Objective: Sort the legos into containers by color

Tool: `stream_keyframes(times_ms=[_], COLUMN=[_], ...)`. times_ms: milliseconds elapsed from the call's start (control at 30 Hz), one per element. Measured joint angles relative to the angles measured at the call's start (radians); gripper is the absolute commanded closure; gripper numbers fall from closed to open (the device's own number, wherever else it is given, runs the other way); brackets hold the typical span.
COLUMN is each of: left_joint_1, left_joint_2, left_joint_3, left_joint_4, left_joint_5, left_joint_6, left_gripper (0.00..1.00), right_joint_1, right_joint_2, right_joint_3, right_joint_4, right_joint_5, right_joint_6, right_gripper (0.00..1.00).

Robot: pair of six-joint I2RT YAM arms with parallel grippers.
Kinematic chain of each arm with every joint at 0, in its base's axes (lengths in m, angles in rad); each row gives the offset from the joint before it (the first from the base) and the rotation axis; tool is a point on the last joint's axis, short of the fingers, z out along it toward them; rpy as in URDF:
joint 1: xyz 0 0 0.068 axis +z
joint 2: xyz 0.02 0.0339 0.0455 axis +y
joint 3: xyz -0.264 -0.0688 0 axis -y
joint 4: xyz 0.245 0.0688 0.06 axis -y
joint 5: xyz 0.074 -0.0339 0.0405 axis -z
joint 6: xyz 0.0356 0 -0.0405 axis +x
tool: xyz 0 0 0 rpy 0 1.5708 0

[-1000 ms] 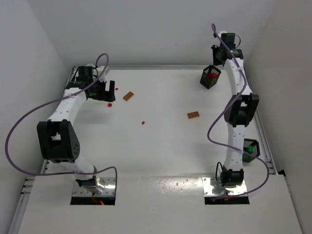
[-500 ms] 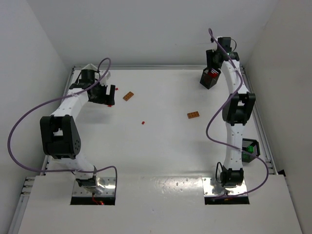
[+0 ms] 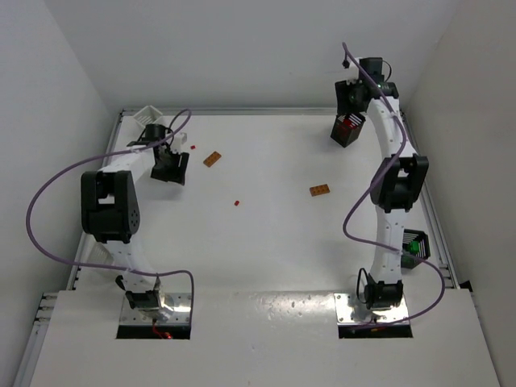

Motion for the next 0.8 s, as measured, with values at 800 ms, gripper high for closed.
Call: stream_keyframes(times_ms=[800], left_joint_1=[0.000], left_joint_2=[0.208], left_joint_3=[0.153], left_joint_4=[0.063], left_joint_5=[-0.024], left_joint_6=[-0.018], left_gripper=[0.51], right_joint_1=[0.024], right_joint_2=[-0.322], right_joint_3=[-0.483], right_joint_4=[-0.092], right_joint_5=[-0.549], right_joint_6=[0.080], right_gripper=[0.33])
